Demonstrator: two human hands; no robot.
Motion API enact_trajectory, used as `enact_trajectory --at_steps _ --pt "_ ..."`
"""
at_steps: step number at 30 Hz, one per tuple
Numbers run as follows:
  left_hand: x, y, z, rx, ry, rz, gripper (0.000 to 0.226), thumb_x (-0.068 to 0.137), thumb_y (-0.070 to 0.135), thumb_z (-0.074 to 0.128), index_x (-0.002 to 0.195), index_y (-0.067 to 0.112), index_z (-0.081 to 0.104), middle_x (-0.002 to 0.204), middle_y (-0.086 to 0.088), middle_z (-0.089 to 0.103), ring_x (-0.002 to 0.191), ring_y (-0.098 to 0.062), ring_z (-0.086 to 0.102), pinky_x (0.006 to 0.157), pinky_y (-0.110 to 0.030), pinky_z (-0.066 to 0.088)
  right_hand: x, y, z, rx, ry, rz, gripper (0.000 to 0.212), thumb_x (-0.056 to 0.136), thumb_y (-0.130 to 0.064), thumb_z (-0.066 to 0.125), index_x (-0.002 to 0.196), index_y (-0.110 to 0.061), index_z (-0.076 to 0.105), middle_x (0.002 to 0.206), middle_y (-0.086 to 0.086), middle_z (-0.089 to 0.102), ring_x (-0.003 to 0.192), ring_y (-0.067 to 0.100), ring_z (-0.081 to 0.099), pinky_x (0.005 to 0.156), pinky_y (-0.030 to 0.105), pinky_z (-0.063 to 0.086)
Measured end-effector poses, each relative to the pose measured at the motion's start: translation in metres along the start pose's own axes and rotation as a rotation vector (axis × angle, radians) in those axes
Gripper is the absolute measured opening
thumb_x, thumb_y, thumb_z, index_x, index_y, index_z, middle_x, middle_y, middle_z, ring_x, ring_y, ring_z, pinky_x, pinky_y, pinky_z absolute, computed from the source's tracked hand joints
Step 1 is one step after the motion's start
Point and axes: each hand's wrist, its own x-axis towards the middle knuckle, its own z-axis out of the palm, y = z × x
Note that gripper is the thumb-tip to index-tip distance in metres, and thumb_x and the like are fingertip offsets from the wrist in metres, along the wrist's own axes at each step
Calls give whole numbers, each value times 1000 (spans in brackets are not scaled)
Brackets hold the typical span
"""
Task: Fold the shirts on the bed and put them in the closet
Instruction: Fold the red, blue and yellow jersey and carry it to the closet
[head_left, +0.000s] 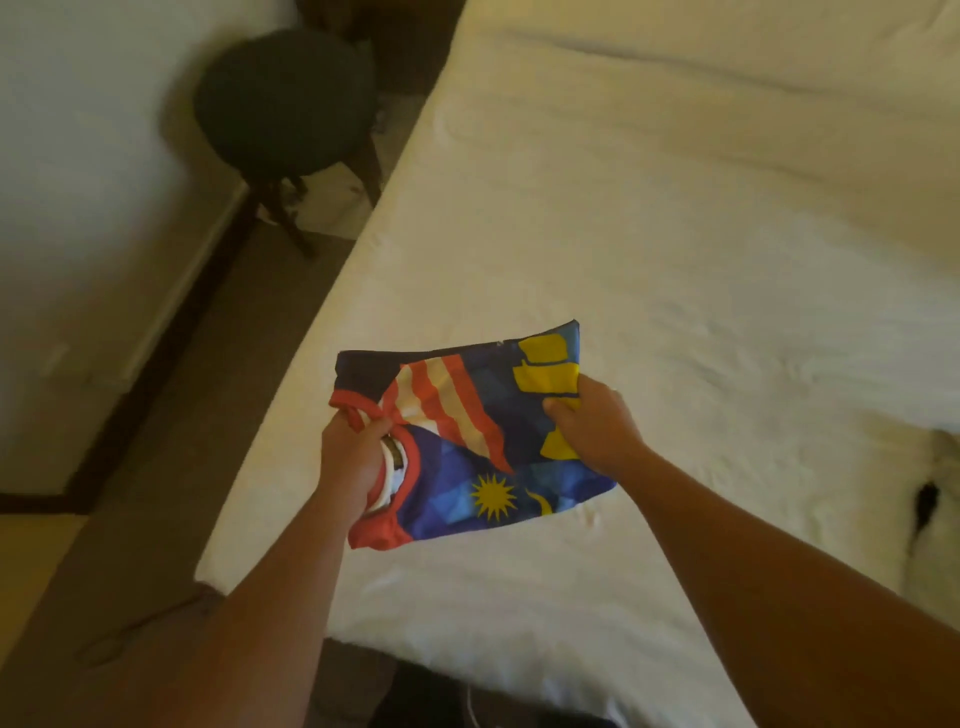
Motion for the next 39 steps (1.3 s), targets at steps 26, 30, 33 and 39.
enact_trajectory --at_steps 26,30,33,39 --pt "-173 -111 -422 -380 507 -149 42 100 18 63 140 7 54 136 -13 60 125 -35 58 110 -51 44 -178 -340 188 -233 -545 -625 31 86 -31 61 112 -48 70 109 -24 72 90 14 73 75 39 63" --pt "-178 -144 -489 -426 562 -183 47 99 19 64 143 9 53 139 -12 59 127 -35 56 110 -52 44 -199 -382 257 -252 -606 -667 38 75 -47 59 112 -47 69 110 -19 73 94 17 73 79 44 62" --pt "-179 -166 -539 -454 600 -186 40 96 16 66 135 10 59 125 -8 65 118 -32 62 105 -49 49 -226 -422 299 -228 -668 -702 30 83 -33 63 109 -44 72 107 -19 74 90 16 74 75 42 63" --pt "-175 -194 -604 -541 692 -203 32 97 15 65 128 10 62 99 0 63 91 -21 62 85 -38 48 -263 -490 360 -271 -679 -800 25 90 -17 65 98 -39 75 93 -14 72 89 15 70 71 24 55"
